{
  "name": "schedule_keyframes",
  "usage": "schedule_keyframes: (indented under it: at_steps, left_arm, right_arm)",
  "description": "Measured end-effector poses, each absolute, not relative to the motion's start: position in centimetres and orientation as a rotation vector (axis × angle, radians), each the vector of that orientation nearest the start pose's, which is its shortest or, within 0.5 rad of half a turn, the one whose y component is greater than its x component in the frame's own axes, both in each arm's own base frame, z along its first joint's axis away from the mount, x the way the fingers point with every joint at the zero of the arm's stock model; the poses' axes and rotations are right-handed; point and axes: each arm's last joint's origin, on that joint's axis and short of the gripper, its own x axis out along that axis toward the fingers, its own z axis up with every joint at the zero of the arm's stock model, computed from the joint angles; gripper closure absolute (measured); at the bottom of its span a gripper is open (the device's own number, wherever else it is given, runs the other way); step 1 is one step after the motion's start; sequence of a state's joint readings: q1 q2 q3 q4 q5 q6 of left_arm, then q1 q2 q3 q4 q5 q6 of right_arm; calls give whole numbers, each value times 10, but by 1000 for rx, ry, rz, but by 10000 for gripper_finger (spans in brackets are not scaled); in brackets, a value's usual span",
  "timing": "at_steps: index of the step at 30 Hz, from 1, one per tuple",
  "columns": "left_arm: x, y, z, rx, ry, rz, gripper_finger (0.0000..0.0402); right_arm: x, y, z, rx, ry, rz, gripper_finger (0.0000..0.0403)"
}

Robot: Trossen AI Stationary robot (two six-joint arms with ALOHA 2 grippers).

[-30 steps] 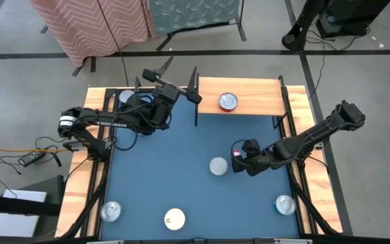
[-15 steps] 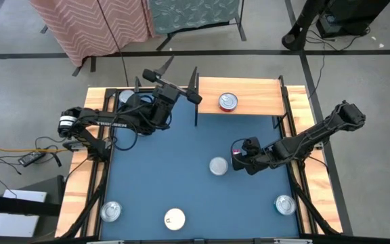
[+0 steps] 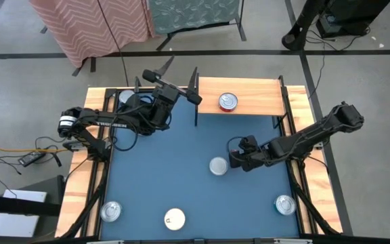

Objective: Stack canned seafood by type on shelf
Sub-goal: Stack the red tuna can on top of the red tuna can on the shelf

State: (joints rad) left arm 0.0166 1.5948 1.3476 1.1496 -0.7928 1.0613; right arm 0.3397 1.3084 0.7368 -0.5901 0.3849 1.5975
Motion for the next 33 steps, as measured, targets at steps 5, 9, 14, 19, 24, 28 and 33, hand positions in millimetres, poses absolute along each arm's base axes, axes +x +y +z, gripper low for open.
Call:
schedule_keyframes:
  at_steps: [5, 9, 14, 19, 24, 28, 33]
  left_arm:
    - [333, 26, 435, 594, -363, 1094, 39]
    - [333, 26, 435, 594, -363, 1094, 39]
    - [333, 26, 435, 595, -363, 1093, 39]
    - [333, 26, 434, 597, -364, 1091, 39]
    - [333, 26, 435, 599, -366, 1089, 39]
    - [333, 26, 435, 599, -366, 1088, 39]
    - [333, 26, 435, 599, -366, 1088, 39]
  right_arm:
    - [232, 70, 179, 1029, 757, -807, 153]
    - [235, 71, 175, 1025, 757, -811, 163]
    - [233, 71, 178, 1026, 755, -799, 203]
    - [230, 70, 183, 1006, 756, -783, 263]
    - [229, 69, 184, 1006, 760, -783, 269]
    - [229, 69, 184, 1008, 764, -781, 269]
    - [230, 70, 184, 1000, 788, -756, 269]
